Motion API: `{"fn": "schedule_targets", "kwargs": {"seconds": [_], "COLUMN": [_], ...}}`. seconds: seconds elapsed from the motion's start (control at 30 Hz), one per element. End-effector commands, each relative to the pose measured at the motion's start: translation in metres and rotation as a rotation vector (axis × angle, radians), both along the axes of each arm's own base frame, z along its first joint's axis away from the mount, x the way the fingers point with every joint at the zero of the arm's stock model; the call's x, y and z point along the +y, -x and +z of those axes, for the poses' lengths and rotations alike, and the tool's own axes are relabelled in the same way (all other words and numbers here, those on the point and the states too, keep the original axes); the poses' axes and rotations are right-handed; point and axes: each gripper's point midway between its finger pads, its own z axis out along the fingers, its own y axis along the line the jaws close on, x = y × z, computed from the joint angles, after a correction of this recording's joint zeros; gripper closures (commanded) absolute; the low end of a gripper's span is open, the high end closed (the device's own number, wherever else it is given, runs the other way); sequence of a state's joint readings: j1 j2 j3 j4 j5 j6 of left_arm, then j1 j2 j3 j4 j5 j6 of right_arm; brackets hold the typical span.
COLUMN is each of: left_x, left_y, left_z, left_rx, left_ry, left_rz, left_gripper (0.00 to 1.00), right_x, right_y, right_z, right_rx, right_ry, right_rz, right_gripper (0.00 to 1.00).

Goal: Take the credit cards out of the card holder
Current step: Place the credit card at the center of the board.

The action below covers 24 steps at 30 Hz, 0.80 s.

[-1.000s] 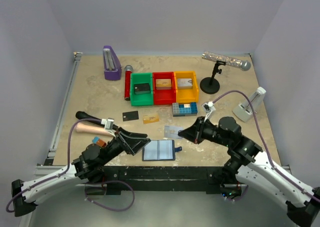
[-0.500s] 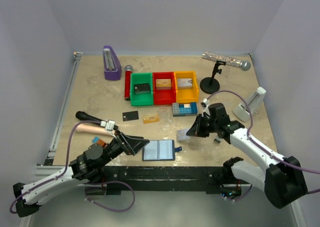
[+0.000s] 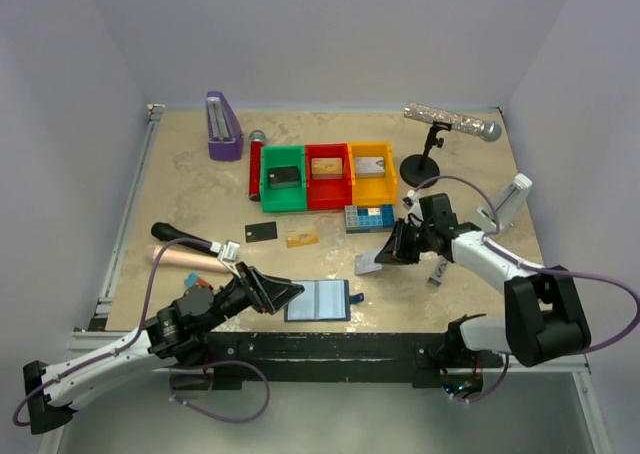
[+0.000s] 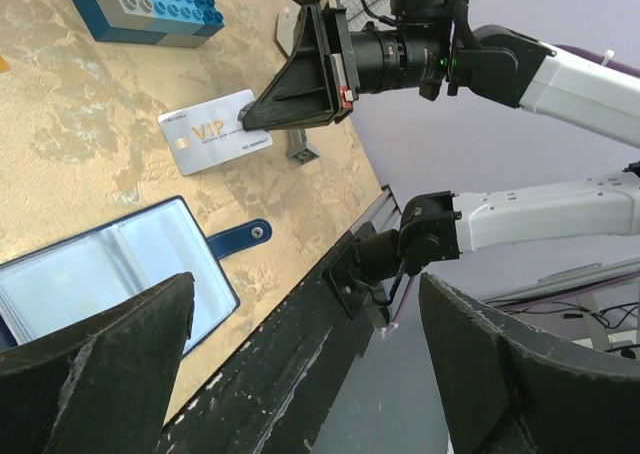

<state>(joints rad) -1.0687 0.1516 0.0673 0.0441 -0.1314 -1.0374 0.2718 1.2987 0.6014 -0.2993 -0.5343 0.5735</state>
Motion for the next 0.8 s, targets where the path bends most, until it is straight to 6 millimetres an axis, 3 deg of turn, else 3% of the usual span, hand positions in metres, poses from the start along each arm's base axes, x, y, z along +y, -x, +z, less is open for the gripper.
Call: {"fn": "schedule_targets", "kwargs": {"seconds": [0.0, 0.43, 0.57, 0.77], "left_x": [-0.001, -0.001, -0.001, -0.003], "left_y": [0.002, -0.001, -0.003, -0.003], "left_z": [0.012, 0.004, 0.003, -0.001], "left_rx": [-0.029, -0.026, -0.025, -0.014], "left_ry": [0.030, -0.001, -0.009, -0.029], "left_rz": [-0.014, 0.001, 0.004, -0.001], "left_gripper": [0.02, 0.01, 0.01, 0.00], "right_x": [0.008, 0.005, 0.003, 0.000], "right_y": [-0.024, -0.042, -0.043, -0.043], "right_z": [0.019, 0.006, 0.006, 0.005], "right_rx": [-0.078, -0.012, -0.005, -0.007], "right_ry": [-0.045, -0.024, -0.021, -0.003], "right_rz": [0.037, 0.053, 0.043, 0.033], "right_gripper": [1.00, 0.99, 0.82, 0.68]}}
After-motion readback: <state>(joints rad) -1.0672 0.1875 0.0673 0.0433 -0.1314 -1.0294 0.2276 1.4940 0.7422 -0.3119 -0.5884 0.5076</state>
